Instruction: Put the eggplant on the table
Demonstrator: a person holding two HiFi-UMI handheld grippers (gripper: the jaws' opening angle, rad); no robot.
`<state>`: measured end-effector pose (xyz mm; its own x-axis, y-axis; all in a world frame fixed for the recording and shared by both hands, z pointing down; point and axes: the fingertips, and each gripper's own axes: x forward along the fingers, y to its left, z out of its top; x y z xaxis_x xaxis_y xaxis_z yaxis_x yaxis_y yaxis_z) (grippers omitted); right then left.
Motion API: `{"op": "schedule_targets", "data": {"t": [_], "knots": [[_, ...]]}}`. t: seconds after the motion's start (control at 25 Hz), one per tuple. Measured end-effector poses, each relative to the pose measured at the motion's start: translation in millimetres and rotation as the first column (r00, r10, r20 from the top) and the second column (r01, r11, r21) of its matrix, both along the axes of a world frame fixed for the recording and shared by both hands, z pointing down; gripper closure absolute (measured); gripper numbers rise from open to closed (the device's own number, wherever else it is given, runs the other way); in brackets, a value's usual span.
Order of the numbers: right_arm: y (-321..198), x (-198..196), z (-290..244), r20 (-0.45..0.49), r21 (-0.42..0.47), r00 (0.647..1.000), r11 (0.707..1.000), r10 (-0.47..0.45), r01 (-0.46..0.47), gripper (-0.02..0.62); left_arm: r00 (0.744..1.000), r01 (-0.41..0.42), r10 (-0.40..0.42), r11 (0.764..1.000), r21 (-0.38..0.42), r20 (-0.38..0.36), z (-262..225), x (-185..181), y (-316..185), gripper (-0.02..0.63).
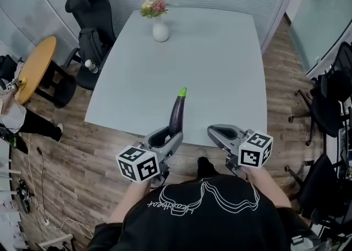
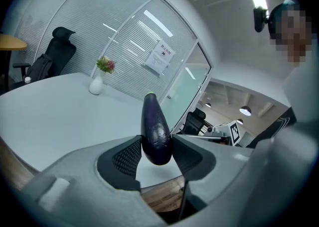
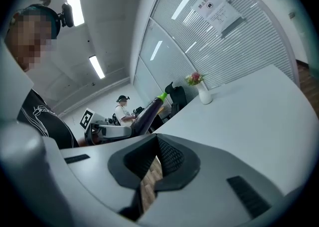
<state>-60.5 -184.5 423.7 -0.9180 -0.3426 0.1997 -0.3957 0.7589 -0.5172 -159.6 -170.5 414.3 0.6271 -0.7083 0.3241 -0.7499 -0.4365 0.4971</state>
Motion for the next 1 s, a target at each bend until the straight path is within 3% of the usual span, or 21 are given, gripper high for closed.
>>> {"op": "schedule_targets", "data": {"t": [0.44,0.76,1.0], "knots": [[-71.9,0.3,17.0,-0.002,-0.042,1.000,0.999,-0.002,0.002,0.586,0.999,0.019,-0.018,0.999,-0.050,0.027,22.1,-1.5,-74.7,0.408],[-98.6,4.4,35.3,-0.032,-0.062,0.999,0.998,-0.002,0.000,0.586,0.989,0.036,-0.024,0.996,-0.079,0.147,61.5,-7.0,-109.8,0.408],[-115.9,12.4,49.7,-0.051,-0.090,0.999,0.996,0.011,-0.015,0.586,0.986,0.036,-0.014,0.990,-0.133,0.164,92.2,-1.9,-128.7,0.408]]}}
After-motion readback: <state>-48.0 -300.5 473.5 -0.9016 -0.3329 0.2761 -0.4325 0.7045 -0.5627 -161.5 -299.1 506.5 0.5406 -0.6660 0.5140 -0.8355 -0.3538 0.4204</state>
